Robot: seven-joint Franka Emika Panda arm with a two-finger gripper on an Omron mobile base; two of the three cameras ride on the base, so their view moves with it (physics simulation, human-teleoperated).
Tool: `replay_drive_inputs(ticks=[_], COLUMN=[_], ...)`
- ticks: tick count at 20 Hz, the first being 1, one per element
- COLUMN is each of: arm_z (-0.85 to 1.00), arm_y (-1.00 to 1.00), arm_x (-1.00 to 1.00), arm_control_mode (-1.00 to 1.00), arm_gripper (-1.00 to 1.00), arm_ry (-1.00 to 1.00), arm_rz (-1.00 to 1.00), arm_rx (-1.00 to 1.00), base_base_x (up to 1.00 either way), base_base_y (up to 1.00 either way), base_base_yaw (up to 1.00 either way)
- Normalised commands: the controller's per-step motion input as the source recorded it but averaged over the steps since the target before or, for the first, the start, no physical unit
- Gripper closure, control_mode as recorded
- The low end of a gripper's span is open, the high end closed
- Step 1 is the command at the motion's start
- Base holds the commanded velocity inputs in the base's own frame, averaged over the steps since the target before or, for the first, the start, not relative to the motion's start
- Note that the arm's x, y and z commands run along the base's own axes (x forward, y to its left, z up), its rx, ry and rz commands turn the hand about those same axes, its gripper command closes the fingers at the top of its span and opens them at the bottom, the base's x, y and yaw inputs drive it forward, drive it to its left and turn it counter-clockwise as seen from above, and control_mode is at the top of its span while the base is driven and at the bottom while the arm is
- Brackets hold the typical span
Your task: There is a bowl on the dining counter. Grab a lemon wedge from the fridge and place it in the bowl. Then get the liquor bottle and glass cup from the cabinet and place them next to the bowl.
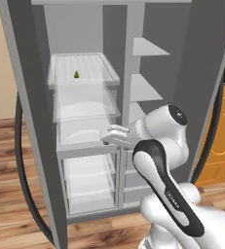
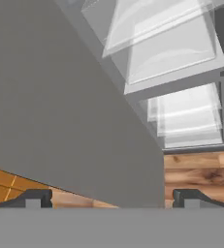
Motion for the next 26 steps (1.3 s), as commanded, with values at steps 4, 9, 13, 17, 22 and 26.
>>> replay_drive_inputs(ticks=[4,9,13,17,22,26], arm_z=[-0.02,-0.11,-0.08,0.0,0.0,0.0], arm_y=[-1.0,-0.98,-0.65,-0.06,0.02,0.09], arm_x=[-0.75,-0.6,-0.46,-0.05,0.03,0.06], arm_control_mode=[-1.0,-1.0,-1.0,-1.0,-1.0,1.0], arm_gripper=[-1.0,-1.0,-1.0,-1.0,-1.0,-1.0], arm_ry=[-0.1,-0.1,-0.06,-0.03,0.0,0.0], arm_rz=[-0.04,-0.04,-0.06,-0.03,-0.01,-0.02], arm_rx=[-0.18,-0.2,-0.1,0.0,0.0,-0.01], base_base_x=[0.0,0.0,0.0,0.0,0.0,0.27], base_base_y=[0.0,0.0,0.0,0.0,0.0,0.4], base_base_yaw=[0.0,0.0,0.0,0.0,0.0,-0.07])
